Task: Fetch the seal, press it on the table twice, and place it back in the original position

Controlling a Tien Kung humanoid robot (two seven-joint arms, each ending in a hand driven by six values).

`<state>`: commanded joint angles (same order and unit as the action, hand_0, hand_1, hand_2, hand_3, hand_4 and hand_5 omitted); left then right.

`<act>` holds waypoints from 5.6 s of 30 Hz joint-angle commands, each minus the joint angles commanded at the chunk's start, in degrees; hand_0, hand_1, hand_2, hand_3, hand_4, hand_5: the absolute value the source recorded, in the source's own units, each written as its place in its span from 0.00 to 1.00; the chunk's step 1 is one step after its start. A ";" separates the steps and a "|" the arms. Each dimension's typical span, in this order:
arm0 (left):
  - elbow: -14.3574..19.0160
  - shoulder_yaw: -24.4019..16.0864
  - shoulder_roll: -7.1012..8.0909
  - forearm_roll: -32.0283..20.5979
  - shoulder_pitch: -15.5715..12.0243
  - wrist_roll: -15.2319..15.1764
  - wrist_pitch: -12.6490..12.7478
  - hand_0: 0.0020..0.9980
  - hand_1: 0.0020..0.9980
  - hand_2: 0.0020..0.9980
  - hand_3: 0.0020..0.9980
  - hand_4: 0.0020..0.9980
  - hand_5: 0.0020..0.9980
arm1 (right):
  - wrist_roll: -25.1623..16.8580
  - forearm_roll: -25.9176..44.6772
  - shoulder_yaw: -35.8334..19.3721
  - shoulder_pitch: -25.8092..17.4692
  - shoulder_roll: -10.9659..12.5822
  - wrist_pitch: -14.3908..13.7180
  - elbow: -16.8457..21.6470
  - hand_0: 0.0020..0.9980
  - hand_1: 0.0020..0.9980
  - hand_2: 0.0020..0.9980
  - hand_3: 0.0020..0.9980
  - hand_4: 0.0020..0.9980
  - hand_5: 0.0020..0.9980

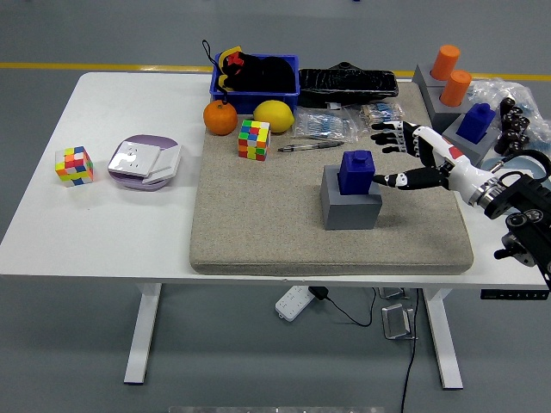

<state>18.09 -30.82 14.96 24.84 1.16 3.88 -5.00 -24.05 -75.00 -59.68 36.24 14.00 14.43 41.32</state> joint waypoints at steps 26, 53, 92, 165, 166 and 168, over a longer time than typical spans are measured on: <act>-0.20 -1.33 -0.29 0.49 -0.17 0.11 0.29 0.85 0.83 0.81 0.86 0.86 0.47 | 4.49 0.71 -20.74 -8.52 8.24 2.24 6.72 0.87 0.86 0.83 0.82 1.00 0.25; 0.08 -1.56 -0.01 1.42 0.39 0.29 1.37 0.85 0.83 0.80 0.86 0.86 0.47 | 12.53 -0.37 -41.82 -18.96 6.74 4.28 12.13 0.84 0.79 0.76 0.73 0.95 0.26; -0.03 -1.26 0.67 0.55 0.64 0.44 1.52 0.84 0.83 0.80 0.86 0.85 0.47 | 16.59 -1.96 -45.85 -21.08 5.49 5.74 14.47 0.79 0.72 0.71 0.66 0.89 0.24; 0.01 -0.51 0.93 0.52 0.11 0.51 1.55 0.84 0.83 0.80 0.86 0.85 0.47 | 17.79 -1.59 -45.67 -22.27 5.08 5.76 15.97 0.78 0.70 0.70 0.65 0.84 0.23; 0.00 -0.55 0.91 0.51 0.07 0.51 1.55 0.84 0.83 0.80 0.86 0.85 0.47 | 17.81 -1.58 -45.68 -22.30 5.08 5.75 15.99 0.78 0.70 0.70 0.65 0.84 0.23; -0.03 -0.67 0.84 0.54 -0.02 0.52 1.54 0.84 0.83 0.80 0.86 0.85 0.47 | 17.84 -1.54 -45.69 -22.36 5.08 5.73 16.03 0.78 0.70 0.70 0.65 0.84 0.23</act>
<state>18.07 -31.49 15.80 25.38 1.14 4.40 -3.46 -6.20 -76.54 -105.37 13.88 19.08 20.16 57.35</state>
